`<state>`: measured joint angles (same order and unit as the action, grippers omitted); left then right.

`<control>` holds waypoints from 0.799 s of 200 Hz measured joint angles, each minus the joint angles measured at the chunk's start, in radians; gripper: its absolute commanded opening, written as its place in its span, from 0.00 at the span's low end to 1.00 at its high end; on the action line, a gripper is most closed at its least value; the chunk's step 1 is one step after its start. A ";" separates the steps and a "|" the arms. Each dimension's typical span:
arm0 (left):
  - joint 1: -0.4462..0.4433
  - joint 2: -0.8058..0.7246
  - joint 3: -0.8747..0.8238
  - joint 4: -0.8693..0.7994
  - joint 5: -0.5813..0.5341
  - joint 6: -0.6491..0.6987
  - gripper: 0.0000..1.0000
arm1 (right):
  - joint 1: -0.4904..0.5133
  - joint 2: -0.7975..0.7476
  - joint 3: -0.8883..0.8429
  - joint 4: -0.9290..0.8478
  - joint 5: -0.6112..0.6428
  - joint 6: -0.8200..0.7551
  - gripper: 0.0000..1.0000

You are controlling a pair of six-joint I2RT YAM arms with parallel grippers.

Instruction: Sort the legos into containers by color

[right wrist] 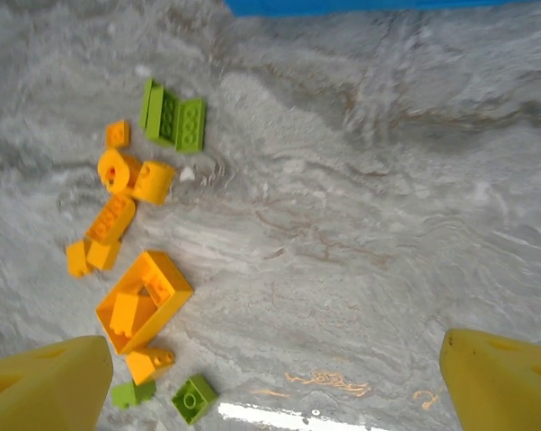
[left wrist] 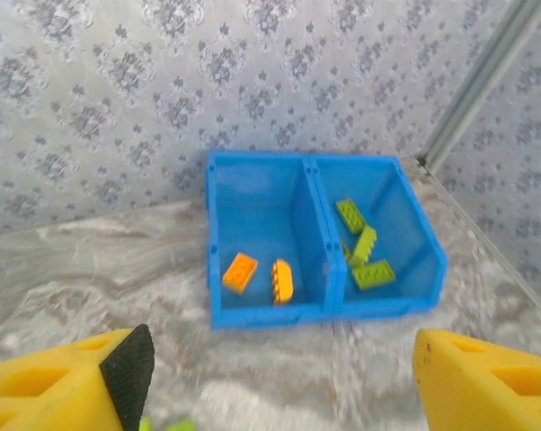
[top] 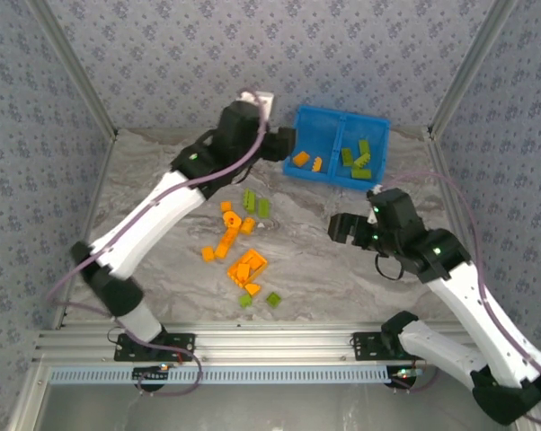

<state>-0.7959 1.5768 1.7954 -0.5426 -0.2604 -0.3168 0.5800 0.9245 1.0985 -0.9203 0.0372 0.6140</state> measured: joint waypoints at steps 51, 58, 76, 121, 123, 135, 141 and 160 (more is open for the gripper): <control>0.008 -0.434 -0.552 -0.099 0.032 -0.004 0.90 | 0.200 0.383 0.135 0.084 0.043 -0.059 0.98; 0.010 -0.482 -0.605 -0.123 0.026 -0.020 0.91 | 0.220 0.433 0.148 0.106 0.042 -0.070 0.98; 0.017 -0.614 -0.735 -0.180 0.005 -0.082 0.94 | 0.264 0.552 0.174 0.159 0.033 -0.097 0.98; 0.053 -0.834 -0.915 -0.309 -0.080 -0.258 0.99 | 0.311 0.895 0.351 0.198 0.044 -0.113 0.93; 0.053 -0.839 -0.919 -0.312 -0.082 -0.263 0.99 | 0.310 0.912 0.364 0.199 0.045 -0.107 0.93; 0.055 -0.858 -0.934 -0.321 -0.092 -0.286 0.99 | 0.308 0.990 0.426 0.209 0.047 -0.082 0.94; 0.055 -0.861 -0.937 -0.325 -0.096 -0.293 0.99 | 0.307 1.027 0.459 0.211 0.052 -0.065 0.94; 0.055 -0.855 -0.937 -0.326 -0.100 -0.304 1.00 | 0.303 1.132 0.561 0.210 0.062 -0.017 0.93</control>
<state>-0.7414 0.7216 0.8581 -0.8688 -0.3607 -0.6205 0.8833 2.0567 1.6596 -0.7101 0.0994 0.5968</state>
